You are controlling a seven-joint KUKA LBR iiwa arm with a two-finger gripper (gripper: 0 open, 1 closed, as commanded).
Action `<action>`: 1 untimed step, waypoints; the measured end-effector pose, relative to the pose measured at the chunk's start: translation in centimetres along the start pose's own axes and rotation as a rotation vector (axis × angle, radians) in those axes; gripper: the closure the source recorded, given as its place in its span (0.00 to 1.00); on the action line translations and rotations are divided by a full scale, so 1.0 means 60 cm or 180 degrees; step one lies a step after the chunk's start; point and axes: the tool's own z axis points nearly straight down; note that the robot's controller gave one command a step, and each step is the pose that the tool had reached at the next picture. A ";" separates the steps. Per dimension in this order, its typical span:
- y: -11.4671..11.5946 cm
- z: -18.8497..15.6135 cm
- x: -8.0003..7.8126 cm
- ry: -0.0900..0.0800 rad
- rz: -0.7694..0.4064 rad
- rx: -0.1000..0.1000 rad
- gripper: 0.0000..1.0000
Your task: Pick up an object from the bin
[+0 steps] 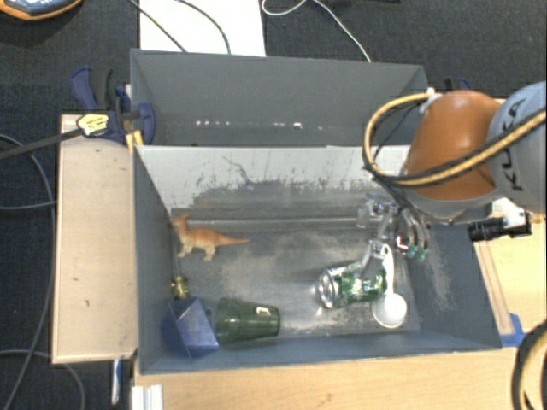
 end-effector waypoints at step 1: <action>-0.013 0.169 0.007 0.0007 -0.0991 -0.0005 0.00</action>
Offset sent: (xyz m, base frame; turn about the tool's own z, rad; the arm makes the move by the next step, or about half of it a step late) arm 0.0025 -0.0261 -0.0825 0.0767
